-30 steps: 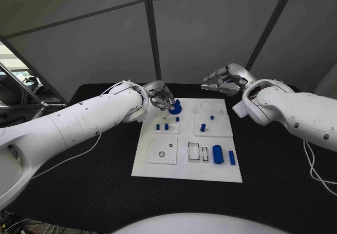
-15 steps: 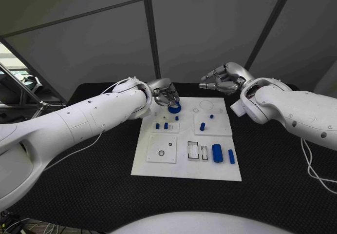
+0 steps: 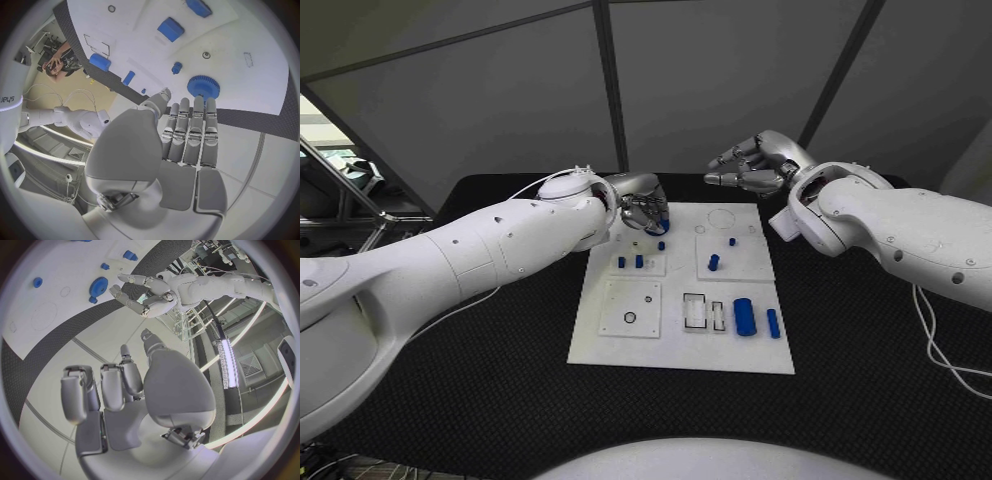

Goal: Assemble the parts on the task board

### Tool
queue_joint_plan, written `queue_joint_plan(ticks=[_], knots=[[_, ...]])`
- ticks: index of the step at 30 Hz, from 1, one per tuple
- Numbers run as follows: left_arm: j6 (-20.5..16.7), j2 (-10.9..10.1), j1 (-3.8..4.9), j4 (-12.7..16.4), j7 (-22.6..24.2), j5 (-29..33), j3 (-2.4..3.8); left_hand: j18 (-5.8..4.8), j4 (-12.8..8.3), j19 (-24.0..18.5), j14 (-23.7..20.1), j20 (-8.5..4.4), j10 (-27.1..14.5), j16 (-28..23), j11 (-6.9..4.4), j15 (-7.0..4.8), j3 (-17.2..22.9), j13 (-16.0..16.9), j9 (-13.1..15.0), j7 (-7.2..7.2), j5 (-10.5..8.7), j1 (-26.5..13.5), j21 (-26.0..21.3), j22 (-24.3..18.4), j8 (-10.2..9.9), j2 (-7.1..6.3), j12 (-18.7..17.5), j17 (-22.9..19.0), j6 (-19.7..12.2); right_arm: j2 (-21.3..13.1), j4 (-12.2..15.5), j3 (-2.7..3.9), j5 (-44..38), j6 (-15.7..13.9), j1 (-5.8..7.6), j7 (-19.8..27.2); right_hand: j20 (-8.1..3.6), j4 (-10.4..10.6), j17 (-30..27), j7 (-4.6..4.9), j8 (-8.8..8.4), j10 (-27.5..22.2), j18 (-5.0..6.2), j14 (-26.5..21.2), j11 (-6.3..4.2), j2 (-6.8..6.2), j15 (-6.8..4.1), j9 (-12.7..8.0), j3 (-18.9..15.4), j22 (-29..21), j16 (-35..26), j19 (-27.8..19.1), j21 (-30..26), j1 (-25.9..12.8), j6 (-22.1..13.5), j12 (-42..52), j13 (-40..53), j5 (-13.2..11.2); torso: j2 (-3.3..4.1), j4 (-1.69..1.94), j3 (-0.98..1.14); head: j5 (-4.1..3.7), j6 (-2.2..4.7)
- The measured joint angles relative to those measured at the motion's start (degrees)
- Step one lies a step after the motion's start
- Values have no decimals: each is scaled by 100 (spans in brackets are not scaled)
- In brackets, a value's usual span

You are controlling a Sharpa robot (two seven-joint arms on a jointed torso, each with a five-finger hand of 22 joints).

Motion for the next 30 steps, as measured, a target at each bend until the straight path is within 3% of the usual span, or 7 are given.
queue_joint_plan(ticks=[19, 28, 30], knots=[[239, 118, -90, -43, 55, -445, -88, -1, -16, 150, 136, -2, 0, -25, 0, -7, 16, -111, -102, 20, 0, 0, -44, -67, 0, 0, 0, -54, 20, -2, 10, 0, 0, 1, 0, 2, 0, 0, 0, 0, 0, 0, 0, 0, 0, 0, 0, 0, 0, 0, 0, 0, 0, 0, 0, 0, -4, 0, 7, -2, -2, -62, 12], [405, 155, -113, -69, 51, -524, -97, -1, -119, 626, 595, -193, 1, 406, 0, -185, -86, -337, -338, 40, 0, 0, 168, 26, 1, 0, -50, 80, 0, -1, 15, 0, 0, 1, 0, 1, 0, 0, 0, 0, 0, 0, 0, 0, 0, 0, 0, 4, 0, 0, 0, 0, 0, 0, 0, 0, -4, 0, 7, -2, -3, -75, -8], [440, 165, -116, -75, 46, -538, -98, -2, -136, 677, 626, -207, 0, 513, 0, -176, -104, -372, -374, 40, 0, -2, 202, 56, 1, 2, -50, 129, 0, 4, 14, 0, 0, 1, 0, 1, 0, 0, 0, 0, 0, 0, 0, 0, 0, 0, 0, 4, 0, 0, 0, 0, 0, 0, 0, 0, -4, 0, 7, -2, -2, -76, -8]])
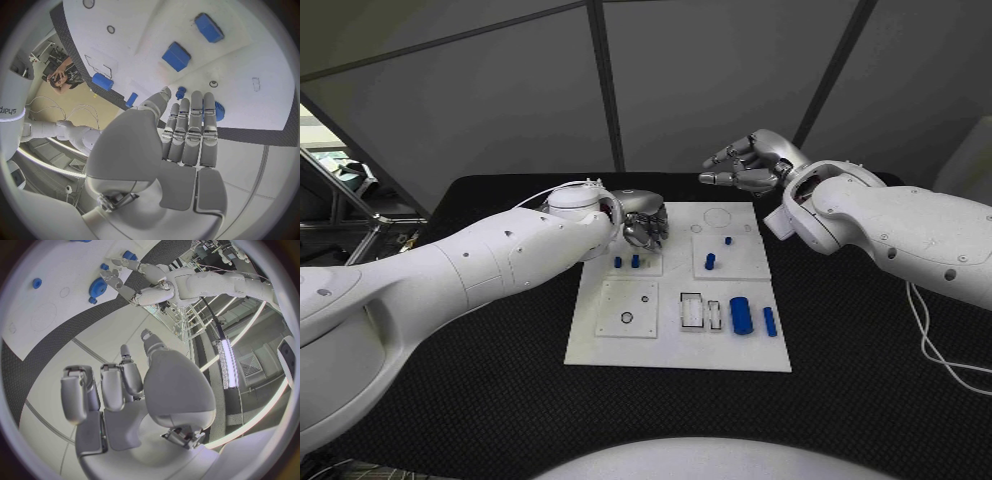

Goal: Assemble the parts on the task board

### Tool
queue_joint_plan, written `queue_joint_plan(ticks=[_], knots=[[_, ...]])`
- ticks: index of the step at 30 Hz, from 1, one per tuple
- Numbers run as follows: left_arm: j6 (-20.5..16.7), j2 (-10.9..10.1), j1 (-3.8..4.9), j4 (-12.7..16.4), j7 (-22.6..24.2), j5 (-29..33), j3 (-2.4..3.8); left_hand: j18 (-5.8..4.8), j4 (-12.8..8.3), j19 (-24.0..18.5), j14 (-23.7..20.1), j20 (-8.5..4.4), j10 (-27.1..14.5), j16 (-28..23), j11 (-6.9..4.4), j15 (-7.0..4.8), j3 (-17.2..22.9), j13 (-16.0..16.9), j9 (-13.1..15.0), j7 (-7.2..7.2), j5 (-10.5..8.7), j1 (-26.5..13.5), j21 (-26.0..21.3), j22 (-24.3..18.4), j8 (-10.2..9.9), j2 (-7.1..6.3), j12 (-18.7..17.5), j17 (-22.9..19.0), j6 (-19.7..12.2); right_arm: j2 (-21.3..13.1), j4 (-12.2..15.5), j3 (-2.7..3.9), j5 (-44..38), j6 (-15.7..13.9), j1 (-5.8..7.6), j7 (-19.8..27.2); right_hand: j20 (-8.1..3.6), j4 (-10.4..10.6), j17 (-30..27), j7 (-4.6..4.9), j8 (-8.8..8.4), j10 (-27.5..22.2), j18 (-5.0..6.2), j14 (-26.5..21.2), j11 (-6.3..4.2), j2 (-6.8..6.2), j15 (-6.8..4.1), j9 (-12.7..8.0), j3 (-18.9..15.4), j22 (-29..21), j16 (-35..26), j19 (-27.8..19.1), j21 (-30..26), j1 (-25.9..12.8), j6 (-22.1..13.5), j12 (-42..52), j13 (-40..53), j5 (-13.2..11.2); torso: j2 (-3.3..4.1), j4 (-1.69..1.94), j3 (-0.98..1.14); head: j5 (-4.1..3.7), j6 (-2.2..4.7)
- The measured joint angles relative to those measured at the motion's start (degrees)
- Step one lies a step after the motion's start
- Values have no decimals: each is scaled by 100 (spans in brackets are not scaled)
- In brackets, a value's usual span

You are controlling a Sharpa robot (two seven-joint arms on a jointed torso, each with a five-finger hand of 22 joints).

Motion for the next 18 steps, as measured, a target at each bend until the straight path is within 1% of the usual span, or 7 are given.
queue_joint_plan(ticks=[4, 8, 9, 13, 14, 16, 18], knots=[[55, 17, -6, -27, -14, -29, -1, 0, -32, 42, 41, -42, 0, 235, 0, -40, -32, -70, -77, 21, 0, -21, 88, 82, 0, 21, 0, 115, 21, 5, -3, 0, 0, 1, 0, 0, 0, 0, 0, 0, 0, 0, 0, 0, 0, 0, 0, 0, 0, 0, 0, 0, 0, 0, 0, 0, 0, 0, -1, 1, 0, -1, -4], [92, 31, -7, -67, -35, -49, -1, 0, -64, 63, 40, -64, 21, 406, 21, -39, -43, -114, -123, 34, 3, -18, 166, 159, 0, 23, 0, 203, 35, 7, -4, 0, 0, 1, 0, 0, 0, 0, 0, 0, 0, 0, 0, 0, 0, 0, 0, 0, 0, 0, 0, 0, 0, 0, 0, 0, 1, 0, -3, 1, 2, -5, -4], [104, 37, -9, -82, -42, -55, -1, 0, -78, 80, 39, -81, 21, 453, 21, -39, -29, -124, -137, 41, 25, 24, 176, 184, 0, 65, 0, 227, 41, 6, -4, 0, 0, 1, 0, 0, 0, 0, 0, 0, 0, 0, 0, 0, 0, 0, 0, 0, 0, 0, 0, 0, 0, 0, 0, 0, 1, 0, -3, 1, 2, -6, -3], [143, 61, -10, -129, -63, -68, -1, 0, -139, 113, 56, -113, 44, 650, -2, -63, -22, -172, -180, 41, 44, 65, 315, 310, 0, 106, -2, 325, 47, 5, 0, 0, 0, 1, 0, 0, 0, 0, 0, 0, 0, 0, 0, 0, 0, 0, 0, -1, 0, 0, 0, 0, 0, 0, 0, 0, 1, 0, -3, 1, 2, -7, 2], [153, 69, -10, -138, -68, -71, -1, 0, -191, 112, 22, -112, 72, 740, -17, -97, -29, -201, -206, 37, 68, 95, 381, 390, 0, 136, -34, 372, 87, 5, 0, 0, 0, 1, 0, 0, 0, 0, 0, 0, 0, 0, 0, 0, 0, 0, 0, -1, 0, 0, 0, 0, 0, 0, 0, 0, 1, 0, -3, 1, 2, -7, 2], [178, 87, -11, -159, -77, -76, -1, 0, -208, 79, -12, -145, 96, 865, -12, -131, -42, -238, -241, 30, 89, 68, 472, 505, 0, 175, -35, 433, 94, 5, 1, 0, 0, 1, 0, 0, 0, 0, 0, 0, 0, 0, 0, 0, 0, 0, 0, -1, 0, 0, 0, 0, 0, 0, 0, 0, 1, 0, -3, 1, 2, -9, -4], [197, 101, -13, -178, -83, -79, -1, 1, -230, 49, -49, -175, 103, 954, -5, -113, -20, -265, -268, 30, 89, 93, 545, 602, 0, 210, -35, 470, 94, 6, 1, 0, 0, 1, 0, 0, 0, 0, 0, 0, 0, 0, 0, 0, 0, 0, 0, -1, 0, 0, 0, 0, 0, 0, 0, 0, 1, 0, -3, 1, 2, -9, -7]])
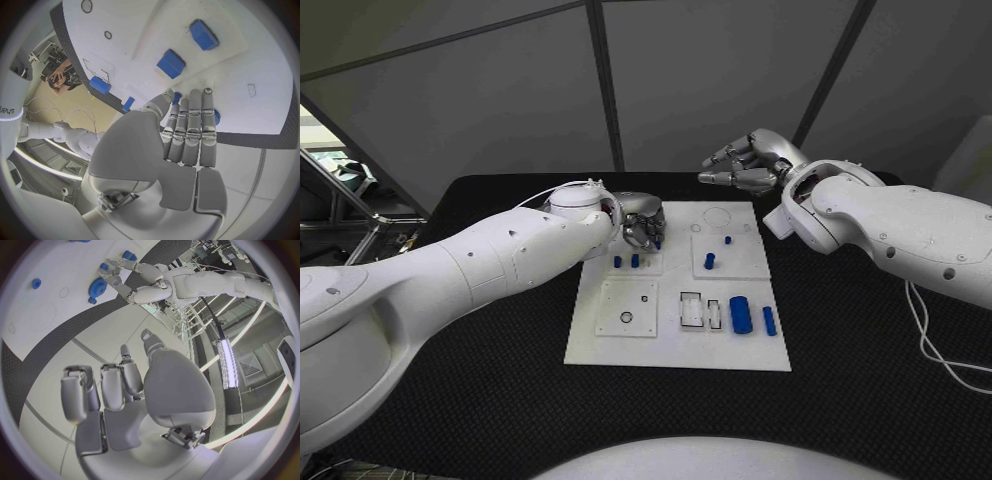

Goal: Assemble the parts on the task board

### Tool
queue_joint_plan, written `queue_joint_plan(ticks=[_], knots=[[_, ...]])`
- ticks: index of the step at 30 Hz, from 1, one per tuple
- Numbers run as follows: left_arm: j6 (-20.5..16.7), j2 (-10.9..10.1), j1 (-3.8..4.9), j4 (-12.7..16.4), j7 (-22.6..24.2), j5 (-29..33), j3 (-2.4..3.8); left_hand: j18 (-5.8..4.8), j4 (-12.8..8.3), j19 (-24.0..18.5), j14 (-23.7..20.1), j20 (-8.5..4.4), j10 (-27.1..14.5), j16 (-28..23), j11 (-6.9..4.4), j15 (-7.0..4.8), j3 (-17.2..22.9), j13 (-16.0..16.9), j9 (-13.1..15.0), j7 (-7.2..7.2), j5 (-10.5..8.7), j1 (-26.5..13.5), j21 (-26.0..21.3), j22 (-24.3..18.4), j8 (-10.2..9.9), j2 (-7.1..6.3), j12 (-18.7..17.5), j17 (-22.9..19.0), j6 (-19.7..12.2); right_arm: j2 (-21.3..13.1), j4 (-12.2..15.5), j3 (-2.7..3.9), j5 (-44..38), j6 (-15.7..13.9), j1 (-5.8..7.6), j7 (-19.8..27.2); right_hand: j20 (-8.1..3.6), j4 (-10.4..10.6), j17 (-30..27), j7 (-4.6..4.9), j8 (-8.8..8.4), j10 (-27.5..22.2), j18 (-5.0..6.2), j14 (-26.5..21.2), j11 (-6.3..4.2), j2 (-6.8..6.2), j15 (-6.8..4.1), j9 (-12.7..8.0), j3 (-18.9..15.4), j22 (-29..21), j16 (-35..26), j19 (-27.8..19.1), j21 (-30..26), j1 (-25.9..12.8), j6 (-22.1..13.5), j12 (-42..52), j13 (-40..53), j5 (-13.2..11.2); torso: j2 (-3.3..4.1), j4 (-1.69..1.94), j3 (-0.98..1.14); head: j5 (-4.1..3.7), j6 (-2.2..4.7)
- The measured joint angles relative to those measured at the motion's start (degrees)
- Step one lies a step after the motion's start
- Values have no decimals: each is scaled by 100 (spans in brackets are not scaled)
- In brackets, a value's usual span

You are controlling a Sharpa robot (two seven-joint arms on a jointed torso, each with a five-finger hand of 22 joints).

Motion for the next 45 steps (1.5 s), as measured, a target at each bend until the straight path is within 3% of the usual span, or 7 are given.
queue_joint_plan(ticks=[9, 19, 30, 45], knots=[[44, 57, -8, -102, -13, -7, 6, -1, -101, -223, -88, -70, 74, 495, -7, -38, -9, -76, -139, 10, 0, -67, 498, 623, 0, 128, -29, 162, 72, 14, 0, 0, 0, 1, 0, 0, 0, 0, 0, 0, 0, 0, 0, 0, 0, 0, 0, -1, 0, 0, 0, 0, 0, 0, 0, 0, 0, 0, -1, 0, 1, -3, -10], [47, 121, -8, -196, -13, -9, 11, -1, -156, -310, -88, -79, 129, 821, -38, -38, 15, -74, -207, 2, 0, -101, 791, 975, 0, 184, -49, 242, 119, 19, 1, 0, 0, 3, 0, 0, 0, 0, 0, 0, 0, 0, 0, 0, 0, 0, 0, -1, 0, 0, 0, 0, 0, 0, 0, 0, 0, 0, -1, 0, 1, -8, -13], [48, 192, -5, -336, 0, -4, 15, -1, -250, -350, -6, -120, 237, 1243, -50, -120, 45, -73, -269, -11, 0, -113, 1252, 1480, 24, 279, -48, 345, 216, 31, 2, 0, 0, 8, 0, 0, 0, 0, 0, 0, 0, 0, 0, 0, 0, 0, 0, -1, 0, 0, 0, 0, 0, 0, 0, 0, 1, 0, -3, 0, 1, -28, -8], [-22, 162, -26, -288, 48, -1, 13, 0, -315, -391, 107, -120, 428, 1640, -125, -191, 78, -64, -291, -58, 45, -137, 1584, 1862, 76, 378, -48, 416, 434, 31, 2, 0, 0, 12, 0, 0, 0, 0, 0, 0, 0, 0, 0, 0, 0, 0, 0, -2, 0, 0, 0, 0, 0, 0, 0, 0, 1, 0, -7, 5, 2, -43, 3]])
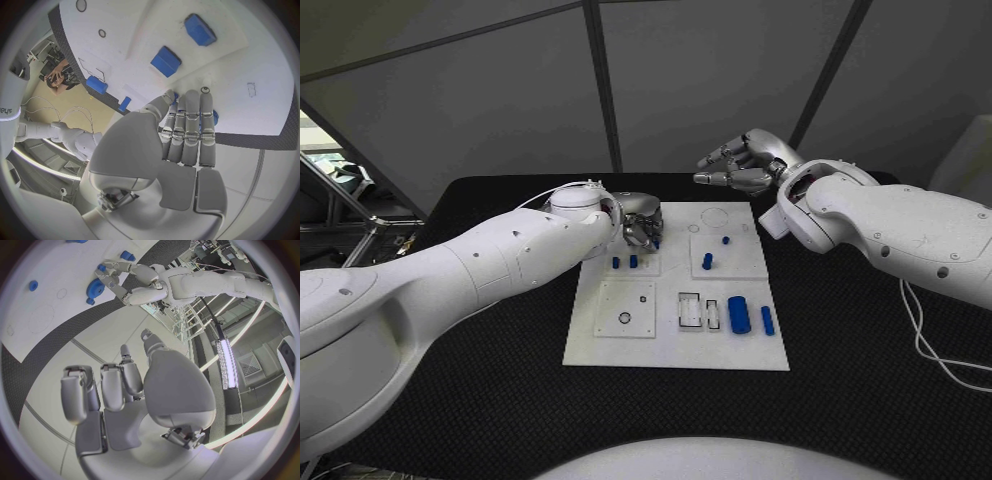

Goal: Assemble the parts on the task board

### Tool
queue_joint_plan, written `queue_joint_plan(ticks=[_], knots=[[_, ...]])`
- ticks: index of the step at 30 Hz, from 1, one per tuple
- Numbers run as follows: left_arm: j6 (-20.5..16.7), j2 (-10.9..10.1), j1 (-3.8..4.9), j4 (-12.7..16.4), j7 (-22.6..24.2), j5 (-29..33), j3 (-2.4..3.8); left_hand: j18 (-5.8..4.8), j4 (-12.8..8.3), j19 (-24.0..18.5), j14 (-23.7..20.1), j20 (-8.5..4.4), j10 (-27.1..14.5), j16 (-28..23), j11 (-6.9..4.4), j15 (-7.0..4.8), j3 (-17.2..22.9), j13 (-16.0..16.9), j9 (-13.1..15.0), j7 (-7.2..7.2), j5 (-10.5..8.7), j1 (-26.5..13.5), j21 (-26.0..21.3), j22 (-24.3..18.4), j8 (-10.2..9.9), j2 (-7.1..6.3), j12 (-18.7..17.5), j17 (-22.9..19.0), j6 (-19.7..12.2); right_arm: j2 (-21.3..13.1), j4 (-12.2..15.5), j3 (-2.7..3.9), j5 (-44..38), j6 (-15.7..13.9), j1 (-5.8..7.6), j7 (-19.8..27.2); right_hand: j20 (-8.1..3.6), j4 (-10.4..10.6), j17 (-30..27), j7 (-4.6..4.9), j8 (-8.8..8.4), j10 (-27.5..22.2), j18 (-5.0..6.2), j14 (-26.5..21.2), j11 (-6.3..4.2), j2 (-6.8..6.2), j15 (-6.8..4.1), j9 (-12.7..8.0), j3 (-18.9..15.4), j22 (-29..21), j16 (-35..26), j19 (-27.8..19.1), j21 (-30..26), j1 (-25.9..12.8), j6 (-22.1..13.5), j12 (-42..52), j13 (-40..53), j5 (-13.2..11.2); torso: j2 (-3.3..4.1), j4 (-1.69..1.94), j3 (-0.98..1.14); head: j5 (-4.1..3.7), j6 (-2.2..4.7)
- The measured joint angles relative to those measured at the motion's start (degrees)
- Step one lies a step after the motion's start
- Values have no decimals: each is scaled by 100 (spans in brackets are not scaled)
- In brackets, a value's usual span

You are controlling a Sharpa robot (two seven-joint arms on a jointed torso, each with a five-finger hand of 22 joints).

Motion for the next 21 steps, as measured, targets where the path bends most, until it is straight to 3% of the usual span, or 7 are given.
queue_joint_plan(ticks=[12, 16, 21], knots=[[-240, -345, -11, 391, 45, 175, 25, 0, -14, -9, 13, -9, 25, 45, -17, -12, 14, 14, 8, -14, 45, -16, 78, 69, -6, 16, 0, -1, 67, -23, -4, 0, 0, 1, 0, 0, 0, 0, 6, 0, 0, 0, 0, 0, 0, 0, 0, 6, 0, 0, 0, 0, 0, 0, 0, 0, 8, 0, -3, 14, -2, -4, 46], [-310, -462, -8, 566, 47, 288, 80, -1, -14, -9, 20, -9, 46, 45, -37, -19, 14, 14, 10, -14, 45, -23, 78, 69, -6, 23, 0, -1, 67, -28, -8, 0, 0, 1, 0, -1, 0, 0, 6, 0, 0, 0, 0, 0, 0, 0, 0, 6, 0, 0, 0, 0, 0, 0, 0, 0, 7, 0, -3, 15, -4, 15, 54], [-367, -657, -3, 814, 46, 422, 202, -1, -14, -9, 20, -9, 46, 45, -37, -19, 14, 13, 14, -14, 45, -23, 77, 75, -7, 22, 0, -1, 67, -46, -11, 0, 0, 2, 0, -1, 0, 0, 6, 0, 0, 0, -1, 0, 0, 0, 0, 6, 0, 0, 0, 0, 0, 0, 0, 0, 7, 0, -3, 16, -5, 32, 55]])
